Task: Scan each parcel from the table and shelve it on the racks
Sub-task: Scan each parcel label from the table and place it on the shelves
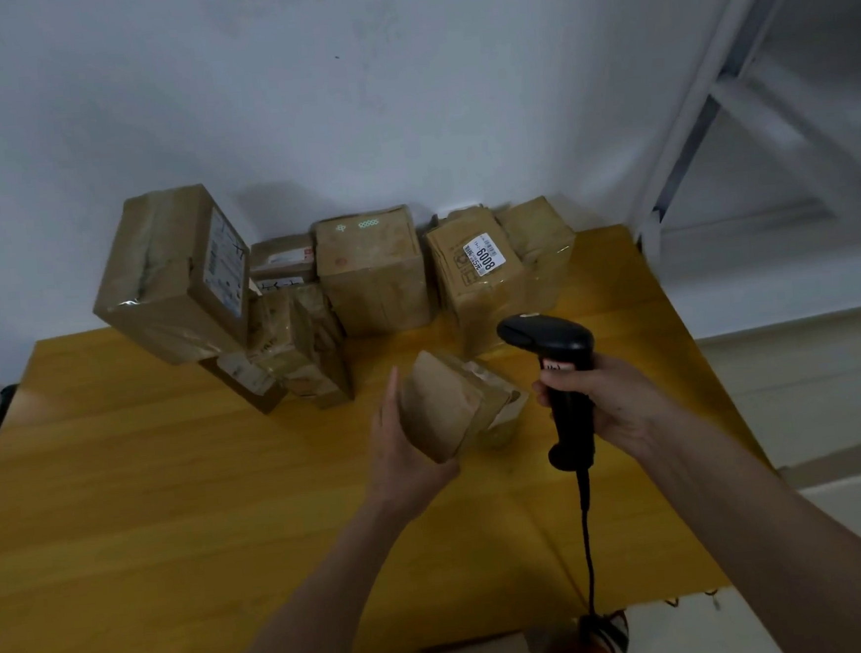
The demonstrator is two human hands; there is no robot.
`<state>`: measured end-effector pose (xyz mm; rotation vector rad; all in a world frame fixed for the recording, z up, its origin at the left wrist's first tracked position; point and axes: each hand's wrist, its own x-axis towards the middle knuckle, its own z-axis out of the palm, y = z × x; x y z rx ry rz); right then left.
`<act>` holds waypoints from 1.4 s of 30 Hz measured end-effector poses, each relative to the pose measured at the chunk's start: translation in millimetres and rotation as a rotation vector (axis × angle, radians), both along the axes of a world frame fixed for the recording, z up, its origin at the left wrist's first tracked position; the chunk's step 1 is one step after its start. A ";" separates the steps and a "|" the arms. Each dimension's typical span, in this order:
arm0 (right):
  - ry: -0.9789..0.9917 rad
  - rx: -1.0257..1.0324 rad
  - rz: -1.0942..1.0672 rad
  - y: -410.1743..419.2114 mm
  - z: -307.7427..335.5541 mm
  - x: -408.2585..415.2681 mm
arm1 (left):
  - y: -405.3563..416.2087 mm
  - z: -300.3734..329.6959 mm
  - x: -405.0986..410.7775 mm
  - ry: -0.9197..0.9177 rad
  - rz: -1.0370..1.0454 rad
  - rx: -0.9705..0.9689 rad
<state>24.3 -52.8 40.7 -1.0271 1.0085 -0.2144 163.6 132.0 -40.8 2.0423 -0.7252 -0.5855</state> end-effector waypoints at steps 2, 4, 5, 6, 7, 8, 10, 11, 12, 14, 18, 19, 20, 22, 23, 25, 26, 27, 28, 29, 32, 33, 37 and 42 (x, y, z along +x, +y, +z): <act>-0.004 0.011 0.010 -1.9 -0.8 -4.1 | 4.1 -6.8 -9.6 0.006 -0.003 0.014; -0.004 0.029 0.021 -3.9 -2.4 -6.6 | 9.3 -13.4 -14.0 -0.003 0.010 0.070; -0.001 0.034 0.037 -4.7 -3.5 -7.7 | 12.7 -16.4 -15.5 -0.005 0.019 0.102; 0.002 0.037 0.050 -5.0 -5.1 -7.7 | 16.9 -19.8 -15.4 -0.007 0.027 0.133; 0.008 0.040 0.058 -4.8 -7.0 -7.2 | 21.3 -23.1 -15.0 -0.013 0.036 0.165; 0.015 0.042 0.065 -4.3 -8.7 -6.9 | 25.9 -26.1 -15.7 -0.018 0.050 0.193; 0.035 0.038 0.088 -2.8 -12.6 -6.5 | 33.4 -31.0 -18.6 -0.012 0.083 0.239; 0.044 0.035 0.102 -2.2 -14.8 -6.8 | 36.0 -33.5 -20.6 -0.001 0.098 0.255; 0.054 0.032 0.117 -1.2 -17.0 -7.3 | 38.1 -36.9 -22.5 0.011 0.114 0.268; 0.074 0.022 0.149 0.8 -20.8 -8.7 | 40.7 -43.3 -26.5 0.051 0.148 0.296; 0.114 -0.005 0.183 2.6 -26.9 -8.2 | 44.2 -52.9 -31.0 0.100 0.156 0.347; 0.124 -0.007 0.188 2.5 -27.9 -7.0 | 44.8 -54.2 -30.4 0.118 0.155 0.358; 0.135 -0.009 0.195 2.4 -28.6 -5.2 | 45.6 -55.9 -28.9 0.143 0.161 0.355; 0.155 -0.015 0.213 2.7 -30.4 0.1 | 45.1 -58.8 -25.2 0.214 0.185 0.326; 0.162 -0.019 0.217 2.6 -31.8 3.4 | 44.1 -59.5 -23.1 0.260 0.196 0.314; 0.181 -0.036 0.219 2.7 -35.6 11.0 | 43.0 -58.7 -20.1 0.391 0.247 0.273; 0.192 -0.047 0.231 2.9 -37.5 14.9 | 42.8 -57.4 -18.7 0.490 0.302 0.243; 0.197 -0.049 0.245 2.9 -39.4 18.8 | 43.0 -55.0 -16.5 0.623 0.392 0.202; 0.196 -0.041 0.258 2.9 -41.3 22.9 | 43.2 -51.0 -14.2 0.769 0.497 0.141; 0.195 -0.029 0.270 3.1 -43.2 26.6 | 44.8 -49.4 -11.4 0.884 0.581 0.076; 0.207 0.002 0.307 5.4 -48.7 36.9 | 47.2 -49.7 -2.8 0.976 0.611 0.002; 0.206 0.016 0.315 6.3 -50.1 39.5 | 46.2 -50.5 -0.5 0.982 0.581 0.006; 0.190 0.050 0.301 6.4 -54.8 42.6 | 36.5 -56.5 0.0 1.020 0.478 -0.019; 0.200 0.046 0.285 -0.3 -55.0 36.8 | 35.3 -69.5 -2.6 1.018 0.519 -0.118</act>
